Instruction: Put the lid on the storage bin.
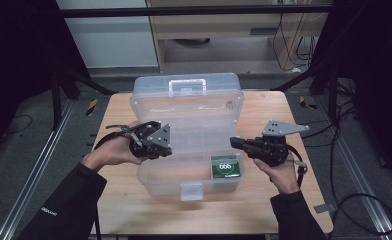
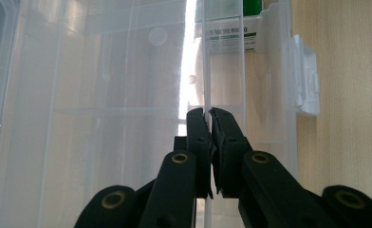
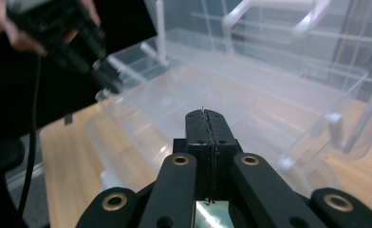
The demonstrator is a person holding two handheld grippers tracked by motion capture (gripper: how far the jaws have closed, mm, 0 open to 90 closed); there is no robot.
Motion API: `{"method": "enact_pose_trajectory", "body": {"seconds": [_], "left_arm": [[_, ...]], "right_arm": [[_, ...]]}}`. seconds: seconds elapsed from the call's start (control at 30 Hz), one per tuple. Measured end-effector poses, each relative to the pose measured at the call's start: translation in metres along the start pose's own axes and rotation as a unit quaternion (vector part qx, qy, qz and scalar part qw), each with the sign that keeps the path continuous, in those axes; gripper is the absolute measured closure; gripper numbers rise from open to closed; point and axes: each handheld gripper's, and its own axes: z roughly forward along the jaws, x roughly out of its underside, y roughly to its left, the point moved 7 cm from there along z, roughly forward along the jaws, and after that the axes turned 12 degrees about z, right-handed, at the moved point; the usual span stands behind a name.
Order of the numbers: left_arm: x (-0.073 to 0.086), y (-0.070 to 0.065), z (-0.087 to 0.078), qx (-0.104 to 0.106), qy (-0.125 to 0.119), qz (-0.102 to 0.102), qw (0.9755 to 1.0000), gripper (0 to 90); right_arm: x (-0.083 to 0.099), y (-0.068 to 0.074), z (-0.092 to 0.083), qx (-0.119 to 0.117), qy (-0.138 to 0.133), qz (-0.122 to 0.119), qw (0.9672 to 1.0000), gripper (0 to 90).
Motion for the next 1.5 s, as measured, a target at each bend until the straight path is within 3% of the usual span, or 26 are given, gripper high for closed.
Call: {"method": "enact_pose_trajectory", "body": {"seconds": [0.37,0.6,0.77,1.1,1.5], "left_arm": [[0.001,-0.001,0.0,0.001,-0.003,-0.001,1.0,86.2],[0.0,-0.003,0.001,0.004,-0.004,0.0,1.0,86.2],[0.001,-0.004,0.002,0.006,-0.009,-0.001,0.9999,86.1],[0.001,-0.008,0.003,0.012,-0.014,-0.002,0.9998,86.1],[0.001,-0.014,0.007,0.02,-0.018,0.001,0.9996,85.7]], "right_arm": [[-0.028,-0.034,0.014,0.06,-0.037,0.032,0.997,90.0],[-0.031,-0.047,0.021,0.083,-0.027,0.038,0.9954,90.0],[-0.031,-0.055,0.022,0.09,-0.024,0.044,0.9947,90.0],[-0.032,-0.056,0.02,0.095,-0.029,0.047,0.994,90.0],[-0.027,-0.058,0.013,0.087,-0.03,0.059,0.994,90.0]]}}
